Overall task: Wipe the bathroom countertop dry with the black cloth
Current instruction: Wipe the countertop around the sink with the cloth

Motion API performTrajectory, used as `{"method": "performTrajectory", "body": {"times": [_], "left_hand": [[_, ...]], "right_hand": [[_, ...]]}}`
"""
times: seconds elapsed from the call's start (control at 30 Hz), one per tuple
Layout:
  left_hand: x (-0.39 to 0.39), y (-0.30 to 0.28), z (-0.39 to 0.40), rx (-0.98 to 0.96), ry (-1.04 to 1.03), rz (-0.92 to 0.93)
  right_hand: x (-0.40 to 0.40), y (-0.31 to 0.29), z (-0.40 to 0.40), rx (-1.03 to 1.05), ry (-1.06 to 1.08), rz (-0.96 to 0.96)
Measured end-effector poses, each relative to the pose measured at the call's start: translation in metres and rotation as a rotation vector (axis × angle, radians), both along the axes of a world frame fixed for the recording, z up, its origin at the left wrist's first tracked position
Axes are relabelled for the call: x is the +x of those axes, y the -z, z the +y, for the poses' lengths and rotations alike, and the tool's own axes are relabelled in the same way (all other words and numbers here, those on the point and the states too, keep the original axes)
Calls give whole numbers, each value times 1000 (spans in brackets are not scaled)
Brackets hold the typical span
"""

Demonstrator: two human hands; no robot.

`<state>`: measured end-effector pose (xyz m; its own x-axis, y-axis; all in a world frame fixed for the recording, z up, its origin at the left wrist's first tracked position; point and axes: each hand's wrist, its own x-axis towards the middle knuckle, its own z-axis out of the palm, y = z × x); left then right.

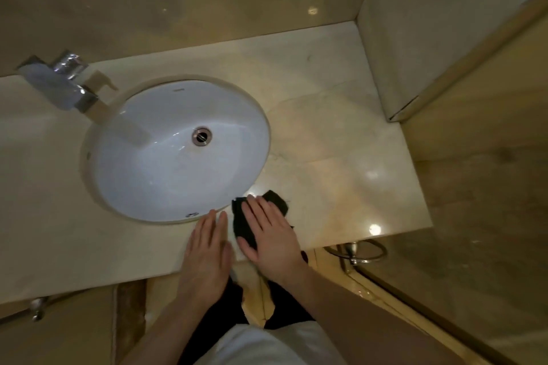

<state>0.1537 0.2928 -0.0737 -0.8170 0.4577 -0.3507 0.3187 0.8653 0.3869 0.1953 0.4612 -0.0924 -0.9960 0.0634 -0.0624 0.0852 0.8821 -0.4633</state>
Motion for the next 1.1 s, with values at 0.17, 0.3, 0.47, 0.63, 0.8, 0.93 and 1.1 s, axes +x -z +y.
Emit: {"method": "performTrajectory", "body": {"times": [0.17, 0.3, 0.47, 0.63, 0.8, 0.93, 1.1], "left_hand": [[-5, -6, 0, 32, -52, -80], [-1, -7, 9, 63, -149, -151], [-2, -10, 10, 96, -181, -190], [-5, -28, 1, 258, -255, -267], [1, -30, -27, 317, -439, -190], [-3, -33, -65, 356, -542, -173], [-27, -35, -128, 407, -562, -137]], "right_hand": [[29, 1, 102, 52, 170, -21], [66, -2, 199, 188, 530, -129], [84, 0, 197, 98, 847, -119], [62, 3, 133, 63, 554, 23], [-25, 7, 88, -19, 58, 184], [-107, 1, 86, 63, -221, 164], [-124, -18, 93, 119, -760, -203]]}}
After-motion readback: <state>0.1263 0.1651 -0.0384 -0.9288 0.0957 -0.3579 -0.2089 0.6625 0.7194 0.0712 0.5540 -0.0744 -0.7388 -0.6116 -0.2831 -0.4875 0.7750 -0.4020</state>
